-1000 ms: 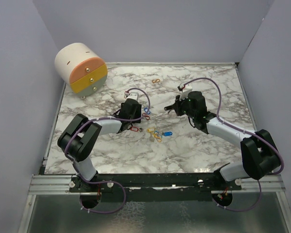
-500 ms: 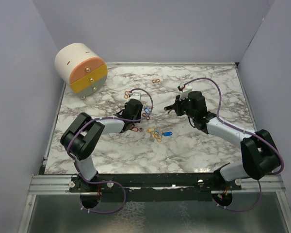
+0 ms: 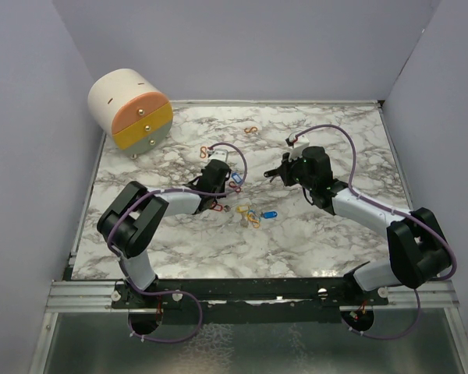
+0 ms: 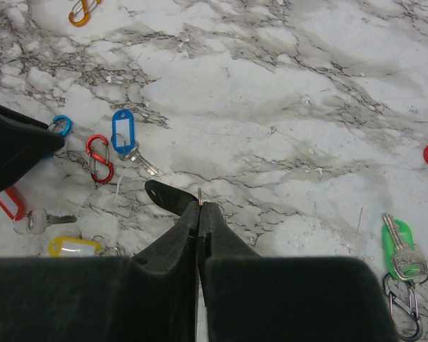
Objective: Put the keys on the keyring
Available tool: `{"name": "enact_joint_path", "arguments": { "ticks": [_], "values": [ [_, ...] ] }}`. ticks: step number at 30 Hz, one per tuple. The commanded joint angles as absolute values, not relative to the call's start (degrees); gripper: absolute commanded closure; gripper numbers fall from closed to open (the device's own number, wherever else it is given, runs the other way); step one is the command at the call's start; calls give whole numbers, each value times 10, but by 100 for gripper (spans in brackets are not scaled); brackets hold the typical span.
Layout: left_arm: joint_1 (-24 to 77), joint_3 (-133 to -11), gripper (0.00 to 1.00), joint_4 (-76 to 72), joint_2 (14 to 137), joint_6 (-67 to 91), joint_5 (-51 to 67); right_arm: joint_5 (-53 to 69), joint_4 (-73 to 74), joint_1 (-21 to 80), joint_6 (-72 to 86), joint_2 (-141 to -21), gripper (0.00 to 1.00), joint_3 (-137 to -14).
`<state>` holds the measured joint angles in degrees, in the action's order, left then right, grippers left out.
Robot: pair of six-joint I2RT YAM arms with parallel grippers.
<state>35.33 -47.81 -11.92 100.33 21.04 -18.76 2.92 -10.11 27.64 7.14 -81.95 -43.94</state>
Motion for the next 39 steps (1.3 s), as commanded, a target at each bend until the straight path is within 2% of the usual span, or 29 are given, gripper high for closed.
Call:
{"name": "enact_joint_path", "arguments": {
  "ticks": [1, 3, 6, 13, 22, 39],
  "values": [
    [357, -469, 88, -83, 1011, 208, -195, 37, -101, 278, 64, -808, 100, -439],
    [356, -471, 95, -84, 1007, 205, -196, 38, -100, 278, 63, -810, 100, -439],
    [356, -470, 100, -86, 988, 200, -195, 50, -99, 278, 57, -813, 100, -441],
    [356, -474, 100, -91, 921, 181, -164, 82, -95, 308, 16, -846, 100, -457],
    [363, -484, 100, -102, 860, 183, -105, 66, -87, 348, -7, -881, 100, -480],
    [407, -506, 100, -123, 864, 194, -34, 85, -169, 384, -59, -877, 100, -444]
  ]
}}
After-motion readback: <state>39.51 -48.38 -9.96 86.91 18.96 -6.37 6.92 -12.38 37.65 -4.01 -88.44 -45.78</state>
